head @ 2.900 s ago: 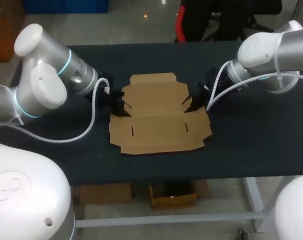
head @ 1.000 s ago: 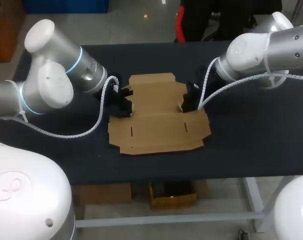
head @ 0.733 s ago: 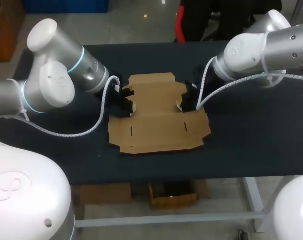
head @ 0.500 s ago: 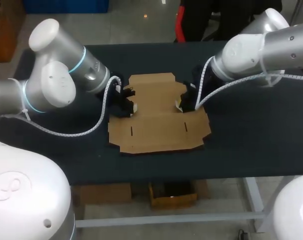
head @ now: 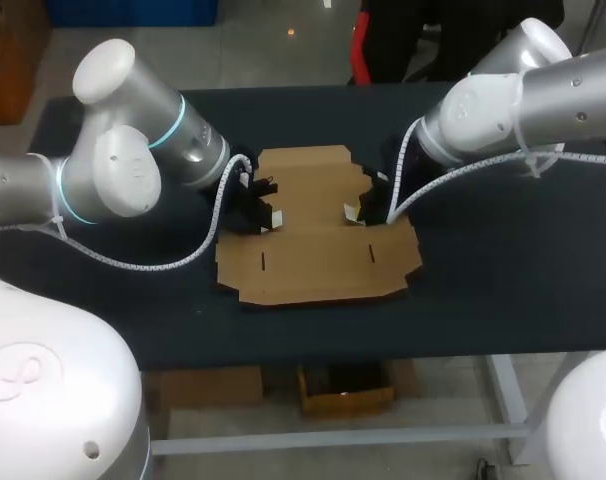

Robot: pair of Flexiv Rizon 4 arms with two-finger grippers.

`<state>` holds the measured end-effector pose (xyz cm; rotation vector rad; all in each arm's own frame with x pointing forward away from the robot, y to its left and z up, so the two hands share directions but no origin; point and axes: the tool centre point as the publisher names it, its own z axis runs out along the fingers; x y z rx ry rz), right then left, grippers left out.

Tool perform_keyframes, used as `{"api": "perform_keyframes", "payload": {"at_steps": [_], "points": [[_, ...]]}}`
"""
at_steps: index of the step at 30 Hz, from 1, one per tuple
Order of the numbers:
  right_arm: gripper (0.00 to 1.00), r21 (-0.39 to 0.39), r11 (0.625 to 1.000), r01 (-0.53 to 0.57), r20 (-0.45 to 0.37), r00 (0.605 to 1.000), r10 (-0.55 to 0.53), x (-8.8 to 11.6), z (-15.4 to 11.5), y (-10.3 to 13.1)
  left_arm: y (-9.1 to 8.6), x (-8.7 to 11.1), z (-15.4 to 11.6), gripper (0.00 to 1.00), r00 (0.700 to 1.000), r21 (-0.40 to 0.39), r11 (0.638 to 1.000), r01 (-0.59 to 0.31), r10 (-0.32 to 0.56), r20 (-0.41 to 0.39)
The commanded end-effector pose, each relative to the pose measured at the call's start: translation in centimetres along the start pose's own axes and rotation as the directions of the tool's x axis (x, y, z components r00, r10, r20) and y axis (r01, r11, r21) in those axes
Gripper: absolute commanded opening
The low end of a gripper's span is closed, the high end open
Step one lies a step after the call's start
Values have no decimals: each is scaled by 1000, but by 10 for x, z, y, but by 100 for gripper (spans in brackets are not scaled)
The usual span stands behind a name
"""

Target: Assemble the packaging by folding the flat box into shape, placing the metal phone stand inside, and closing the box properly

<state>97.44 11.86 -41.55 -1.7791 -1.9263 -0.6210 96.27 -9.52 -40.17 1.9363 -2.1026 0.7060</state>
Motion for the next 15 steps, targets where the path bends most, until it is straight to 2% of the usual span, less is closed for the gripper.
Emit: {"api": "perform_keyframes", "payload": {"at_steps": [1, 15], "points": [[0, 15, 1000, -1, -7, 1000, 1, -2, 4, 4, -2, 0, 8, 0, 1000, 4, 1000, 3, -3, 10], [0, 71, 997, -25, 15, 1000, 24, -9, 18, 6, 0, -7, 18, 0, 999, -7, 1000, 27, -27, 46]]}}
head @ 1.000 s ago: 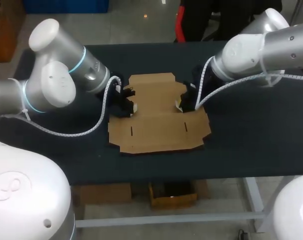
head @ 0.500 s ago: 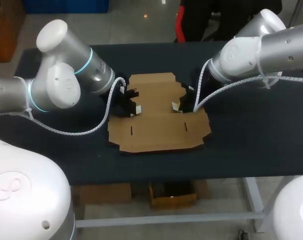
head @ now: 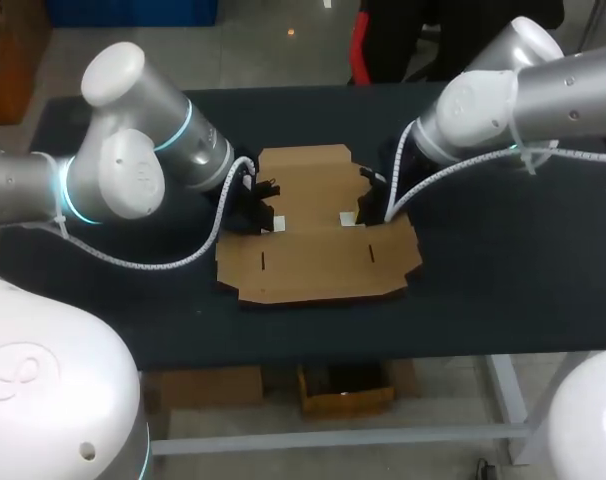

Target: Assemble the packaging by folding the flat box into shape, placing the metal phone stand inside, and closing the box properly

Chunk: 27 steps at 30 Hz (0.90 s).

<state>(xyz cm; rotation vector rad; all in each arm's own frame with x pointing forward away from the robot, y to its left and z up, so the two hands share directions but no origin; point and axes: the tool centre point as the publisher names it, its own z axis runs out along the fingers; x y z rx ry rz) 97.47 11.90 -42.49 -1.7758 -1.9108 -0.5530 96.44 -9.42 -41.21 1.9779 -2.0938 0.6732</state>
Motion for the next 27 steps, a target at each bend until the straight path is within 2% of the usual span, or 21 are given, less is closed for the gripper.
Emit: {"api": "perform_keyframes", "payload": {"at_steps": [1, 13, 21, 27], "points": [[0, 25, 1000, -4, 3, 1000, 3, -3, 11, 7, 0, -1, 9, 0, 1000, -5, 1000, 5, -5, 16], [0, -54, 998, 12, -17, 1000, -13, 2, -19, -2, 2, 3, -23, 0, 999, 25, 1000, -8, 7, 53], [0, -97, 995, -4, -49, 999, 0, -9, -41, -8, 0, -4, -47, 0, 993, 42, 999, 9, -14, 116], [0, -100, 995, -12, -59, 998, 6, -17, -51, -12, 2, -8, -59, 0, 986, 42, 999, 20, -27, 164]]}}
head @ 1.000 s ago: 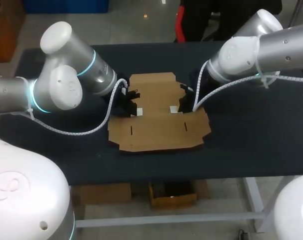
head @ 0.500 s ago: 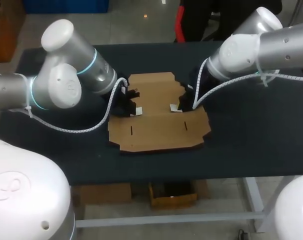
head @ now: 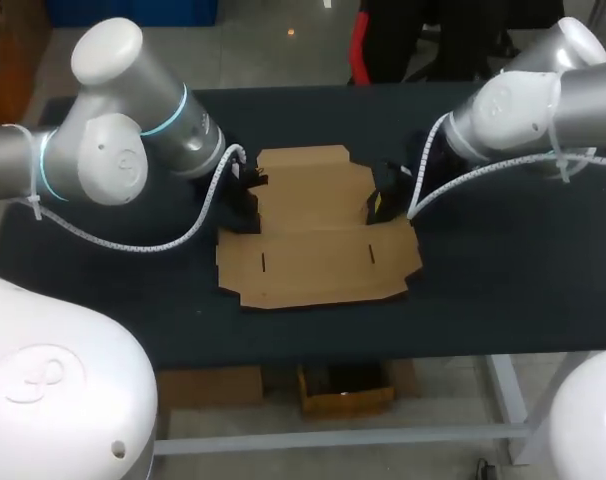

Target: Assemble the packaging by folding the flat box into shape, placing the metal phone stand inside, and closing the box properly

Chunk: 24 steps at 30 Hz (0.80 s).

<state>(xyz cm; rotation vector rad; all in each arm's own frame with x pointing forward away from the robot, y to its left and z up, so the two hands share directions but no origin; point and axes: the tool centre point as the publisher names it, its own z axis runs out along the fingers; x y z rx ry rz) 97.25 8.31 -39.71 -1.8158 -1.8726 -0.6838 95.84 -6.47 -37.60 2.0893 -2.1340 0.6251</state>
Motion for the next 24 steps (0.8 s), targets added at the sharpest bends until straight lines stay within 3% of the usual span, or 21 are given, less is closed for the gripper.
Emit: {"api": "perform_keyframes", "payload": {"at_steps": [1, 16, 24], "points": [[0, -4, 1000, 1, -13, 1000, -1, -5, -9, -6, 3, -1, -16, 0, 998, 2, 1000, 9, -9, 65], [0, -3, 1000, 12, 14, 1000, -12, -20, -56, -23, 24, -26, -71, 0, 989, 19, 998, 62, -64, 133], [0, 7, 1000, 9, 35, 999, -9, -28, -75, -42, 50, -37, -97, 0, 983, 19, 995, 94, -96, 159]]}}
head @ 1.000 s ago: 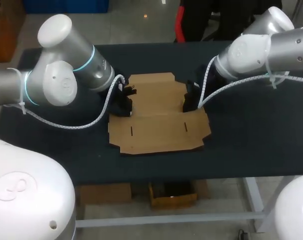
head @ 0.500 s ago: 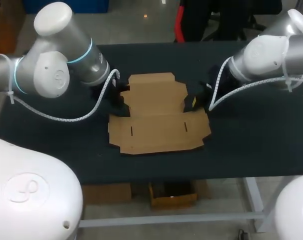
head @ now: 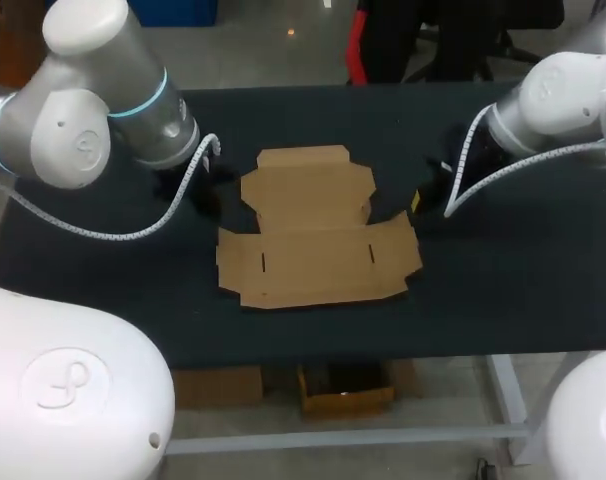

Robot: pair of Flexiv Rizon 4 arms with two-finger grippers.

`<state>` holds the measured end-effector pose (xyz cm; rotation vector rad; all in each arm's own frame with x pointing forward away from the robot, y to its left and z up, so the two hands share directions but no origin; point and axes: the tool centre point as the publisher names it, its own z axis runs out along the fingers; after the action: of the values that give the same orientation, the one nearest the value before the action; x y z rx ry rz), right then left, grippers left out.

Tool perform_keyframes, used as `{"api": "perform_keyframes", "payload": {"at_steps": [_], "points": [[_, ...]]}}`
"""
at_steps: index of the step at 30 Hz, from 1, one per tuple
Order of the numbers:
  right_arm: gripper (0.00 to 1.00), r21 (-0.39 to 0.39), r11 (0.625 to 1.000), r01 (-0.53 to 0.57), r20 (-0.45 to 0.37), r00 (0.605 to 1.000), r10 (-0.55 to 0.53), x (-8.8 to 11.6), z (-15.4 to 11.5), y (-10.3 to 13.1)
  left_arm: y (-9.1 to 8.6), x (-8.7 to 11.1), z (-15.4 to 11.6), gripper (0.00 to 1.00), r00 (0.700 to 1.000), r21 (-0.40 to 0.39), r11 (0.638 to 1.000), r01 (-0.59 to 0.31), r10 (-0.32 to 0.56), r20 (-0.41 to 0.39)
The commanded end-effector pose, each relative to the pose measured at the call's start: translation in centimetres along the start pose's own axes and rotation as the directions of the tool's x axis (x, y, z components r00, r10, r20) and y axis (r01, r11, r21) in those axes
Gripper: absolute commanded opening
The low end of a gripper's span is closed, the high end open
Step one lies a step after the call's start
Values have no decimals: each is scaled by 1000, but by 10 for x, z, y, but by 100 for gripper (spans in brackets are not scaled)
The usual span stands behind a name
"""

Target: Assemble the packaging by folding the flat box into shape, placing the metal phone stand inside, and closing the box properly

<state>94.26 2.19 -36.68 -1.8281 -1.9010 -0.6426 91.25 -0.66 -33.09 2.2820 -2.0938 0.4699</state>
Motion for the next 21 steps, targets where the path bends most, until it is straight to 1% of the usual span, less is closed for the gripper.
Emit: {"api": "perform_keyframes", "payload": {"at_steps": [1, 6, 11, 15, 21], "points": [[0, -6, 1000, 7, 8, 1000, -7, 0, -14, -16, 20, -8, -28, 0, 1000, 16, 1000, 10, -10, 17], [0, -8, 1000, 9, 28, 1000, -9, -3, -25, -31, 38, -15, -40, 0, 1000, 7, 1000, 18, -18, 16], [0, -1, 1000, 5, 46, 999, -5, -8, -32, -50, 57, -21, -44, 0, 1000, -24, 999, 21, -21, 4], [0, 13, 1000, -3, 59, 998, 3, -13, -31, -66, 74, -25, -45, 0, 1000, -35, 999, 25, -25, 0], [0, 20, 1000, -14, 64, 998, 12, -23, -31, -90, 98, -28, -47, 0, 999, -25, 999, 40, -41, -13]]}}
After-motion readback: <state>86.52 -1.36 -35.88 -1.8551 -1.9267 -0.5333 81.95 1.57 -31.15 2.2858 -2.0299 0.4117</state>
